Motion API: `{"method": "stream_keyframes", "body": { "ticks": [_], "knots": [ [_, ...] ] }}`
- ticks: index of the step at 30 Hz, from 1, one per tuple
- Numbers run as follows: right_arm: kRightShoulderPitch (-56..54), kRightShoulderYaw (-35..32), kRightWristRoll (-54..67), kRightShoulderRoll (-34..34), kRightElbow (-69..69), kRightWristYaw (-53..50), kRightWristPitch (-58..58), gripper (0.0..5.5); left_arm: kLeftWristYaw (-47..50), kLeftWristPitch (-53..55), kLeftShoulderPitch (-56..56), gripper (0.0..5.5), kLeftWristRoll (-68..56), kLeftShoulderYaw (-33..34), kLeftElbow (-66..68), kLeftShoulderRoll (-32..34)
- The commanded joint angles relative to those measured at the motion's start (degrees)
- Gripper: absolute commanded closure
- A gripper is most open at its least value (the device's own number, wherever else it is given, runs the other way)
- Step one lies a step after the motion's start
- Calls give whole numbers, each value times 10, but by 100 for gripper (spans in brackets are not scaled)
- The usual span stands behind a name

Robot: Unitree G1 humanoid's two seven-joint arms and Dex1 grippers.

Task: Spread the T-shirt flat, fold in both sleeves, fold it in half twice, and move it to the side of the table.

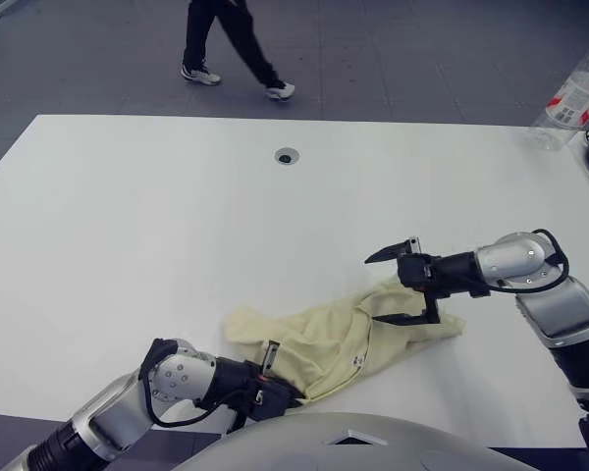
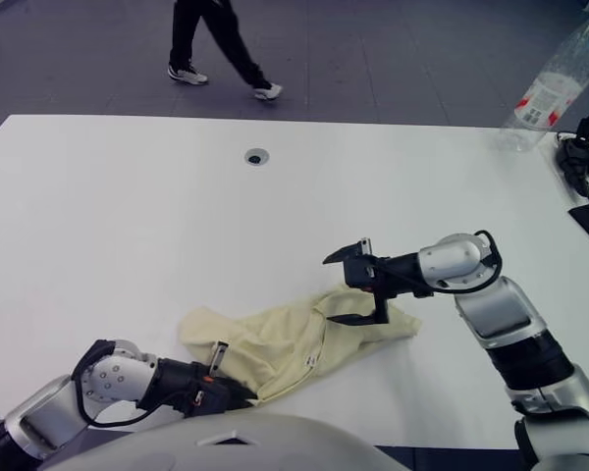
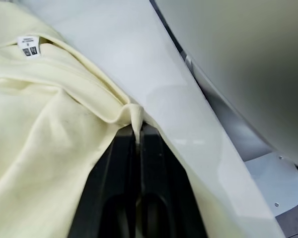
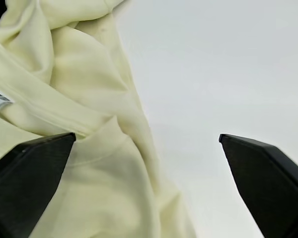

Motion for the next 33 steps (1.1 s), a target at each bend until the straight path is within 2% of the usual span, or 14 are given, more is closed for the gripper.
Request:
{"method": "stream_keyframes", "body": {
  "ticks": [1,2,7,13,19,27,33],
  "knots": [
    [-24,22,15,2,21,37,30,10,-41,31,22,548,51,-69,55,9],
    [-29,29,11,2,31,42,29,10,-37,32,19,548,57,-70,60,9],
    [-41,43,6,-1,63,62,34,79,-19,34,-7,550,90,-63,97,16],
    [-19,36,24,-21,49,88,34,182,-4,24,-24,550,110,-42,125,46],
    [2,28,26,-28,43,90,11,288,2,25,-19,550,100,-33,119,47],
    [26,1,20,-52,39,82,-22,425,19,25,-18,550,112,-25,131,53],
    [83,-58,22,-91,27,62,-65,529,38,24,-19,550,120,-9,146,69]
  ]
}}
